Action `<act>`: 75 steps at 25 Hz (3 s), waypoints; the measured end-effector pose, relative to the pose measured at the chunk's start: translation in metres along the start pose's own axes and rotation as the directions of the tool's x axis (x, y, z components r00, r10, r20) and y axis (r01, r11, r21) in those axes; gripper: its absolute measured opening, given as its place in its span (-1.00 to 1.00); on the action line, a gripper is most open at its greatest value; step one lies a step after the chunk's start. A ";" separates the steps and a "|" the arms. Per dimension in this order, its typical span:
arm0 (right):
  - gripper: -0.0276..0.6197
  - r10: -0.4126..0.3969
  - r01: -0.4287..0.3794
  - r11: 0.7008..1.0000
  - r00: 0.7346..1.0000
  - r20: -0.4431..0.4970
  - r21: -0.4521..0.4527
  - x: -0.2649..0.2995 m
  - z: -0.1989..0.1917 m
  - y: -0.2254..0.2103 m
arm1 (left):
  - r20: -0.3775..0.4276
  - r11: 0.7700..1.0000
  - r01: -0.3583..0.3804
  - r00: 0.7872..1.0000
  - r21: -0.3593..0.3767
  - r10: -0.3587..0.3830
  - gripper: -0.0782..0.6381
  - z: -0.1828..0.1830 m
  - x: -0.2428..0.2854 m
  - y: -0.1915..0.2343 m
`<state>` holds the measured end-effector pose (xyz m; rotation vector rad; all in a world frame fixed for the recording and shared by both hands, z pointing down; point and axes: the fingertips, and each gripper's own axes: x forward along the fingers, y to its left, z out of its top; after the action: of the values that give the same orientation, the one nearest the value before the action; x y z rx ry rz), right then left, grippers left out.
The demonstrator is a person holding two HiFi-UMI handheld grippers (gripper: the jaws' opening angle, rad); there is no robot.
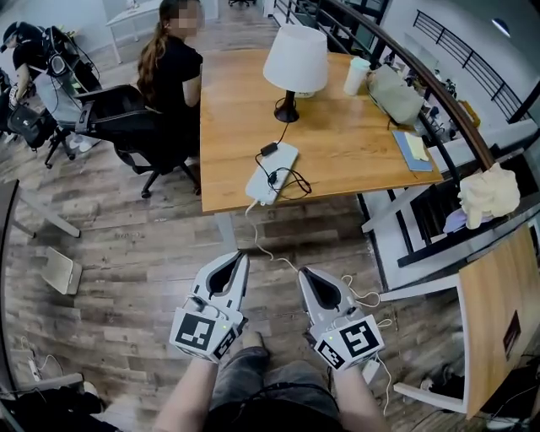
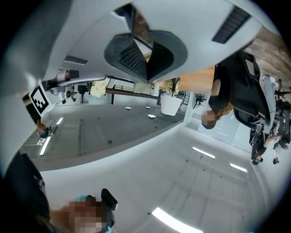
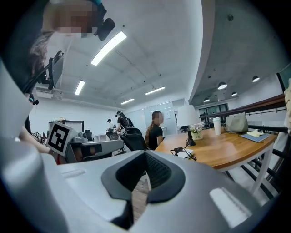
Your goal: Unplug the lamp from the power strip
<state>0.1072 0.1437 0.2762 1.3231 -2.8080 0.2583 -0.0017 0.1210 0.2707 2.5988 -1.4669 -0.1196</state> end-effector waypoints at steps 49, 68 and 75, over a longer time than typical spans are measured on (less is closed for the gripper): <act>-0.72 -0.141 0.166 0.979 0.970 -0.200 0.118 0.227 -0.057 -0.139 | -0.260 0.987 0.135 0.960 0.087 -0.108 -0.79 -0.079 0.188 0.119; -0.66 -0.235 0.300 0.938 0.920 -0.315 0.176 0.252 -0.084 -0.172 | -0.517 0.907 0.321 0.844 0.271 -0.144 -0.79 -0.129 0.237 0.132; -0.67 -0.229 0.272 0.958 0.918 -0.325 0.095 0.258 -0.083 -0.165 | -0.578 0.842 0.419 0.799 0.338 -0.165 -0.79 -0.137 0.246 0.125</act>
<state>0.0650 -0.1430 0.4047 1.5010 -2.3689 0.6035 0.0396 -0.1398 0.4288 2.8445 -0.9450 0.9507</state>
